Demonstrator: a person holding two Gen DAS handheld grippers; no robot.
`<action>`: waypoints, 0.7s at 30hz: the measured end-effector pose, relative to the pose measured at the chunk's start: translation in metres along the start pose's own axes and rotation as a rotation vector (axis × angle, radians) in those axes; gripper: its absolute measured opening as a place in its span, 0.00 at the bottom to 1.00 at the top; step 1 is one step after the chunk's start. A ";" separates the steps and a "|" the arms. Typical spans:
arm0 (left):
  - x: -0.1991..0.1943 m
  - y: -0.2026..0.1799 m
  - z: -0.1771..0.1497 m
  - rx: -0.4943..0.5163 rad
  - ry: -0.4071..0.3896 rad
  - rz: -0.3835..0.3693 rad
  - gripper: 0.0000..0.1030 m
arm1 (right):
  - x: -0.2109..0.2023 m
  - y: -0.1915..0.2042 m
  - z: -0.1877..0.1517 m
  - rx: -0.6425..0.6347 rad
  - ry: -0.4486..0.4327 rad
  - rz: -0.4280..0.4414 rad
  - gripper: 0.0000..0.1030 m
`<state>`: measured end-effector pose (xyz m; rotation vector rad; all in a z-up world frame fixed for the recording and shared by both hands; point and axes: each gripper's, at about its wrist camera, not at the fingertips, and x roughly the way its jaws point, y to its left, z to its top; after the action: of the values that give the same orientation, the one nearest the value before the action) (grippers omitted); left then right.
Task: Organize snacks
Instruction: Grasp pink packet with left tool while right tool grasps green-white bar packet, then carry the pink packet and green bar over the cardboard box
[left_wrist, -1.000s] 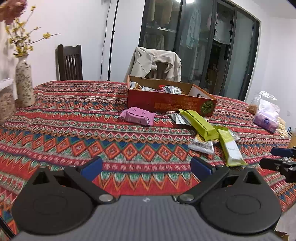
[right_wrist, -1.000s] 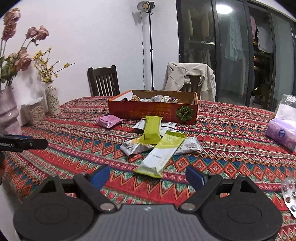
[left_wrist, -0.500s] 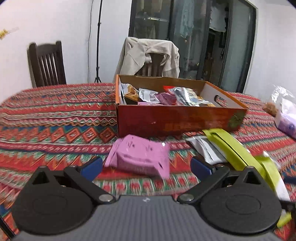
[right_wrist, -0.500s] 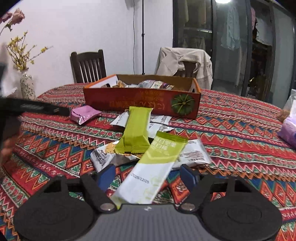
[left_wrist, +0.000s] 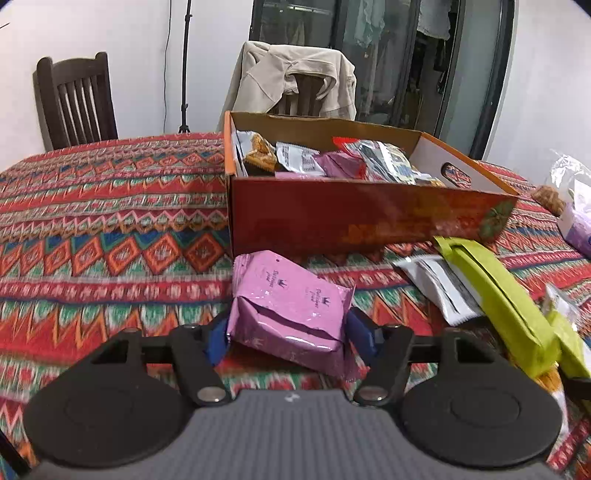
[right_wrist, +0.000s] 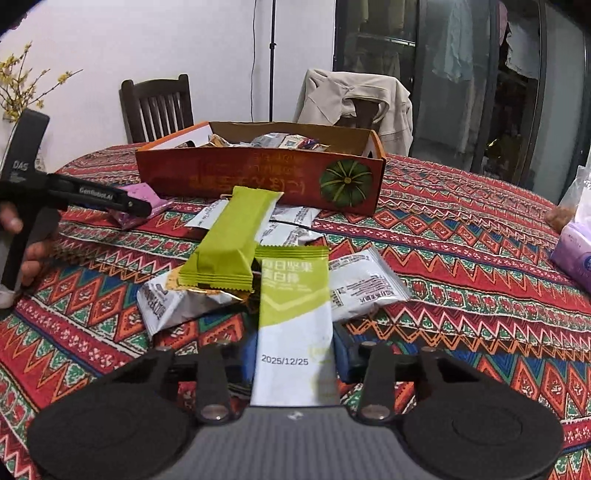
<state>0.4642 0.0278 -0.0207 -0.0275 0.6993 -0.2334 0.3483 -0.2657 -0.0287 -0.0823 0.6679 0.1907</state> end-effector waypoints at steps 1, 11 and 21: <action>-0.006 -0.002 -0.004 -0.003 0.005 -0.009 0.62 | -0.001 0.001 0.000 -0.003 0.002 0.008 0.37; -0.117 -0.027 -0.077 -0.135 -0.070 -0.088 0.61 | -0.048 0.003 -0.019 0.005 -0.024 0.069 0.35; -0.199 -0.045 -0.113 -0.159 -0.138 -0.071 0.61 | -0.114 0.005 -0.034 0.014 -0.120 0.073 0.35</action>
<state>0.2352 0.0342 0.0232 -0.2182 0.5790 -0.2408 0.2392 -0.2822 0.0153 -0.0330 0.5532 0.2596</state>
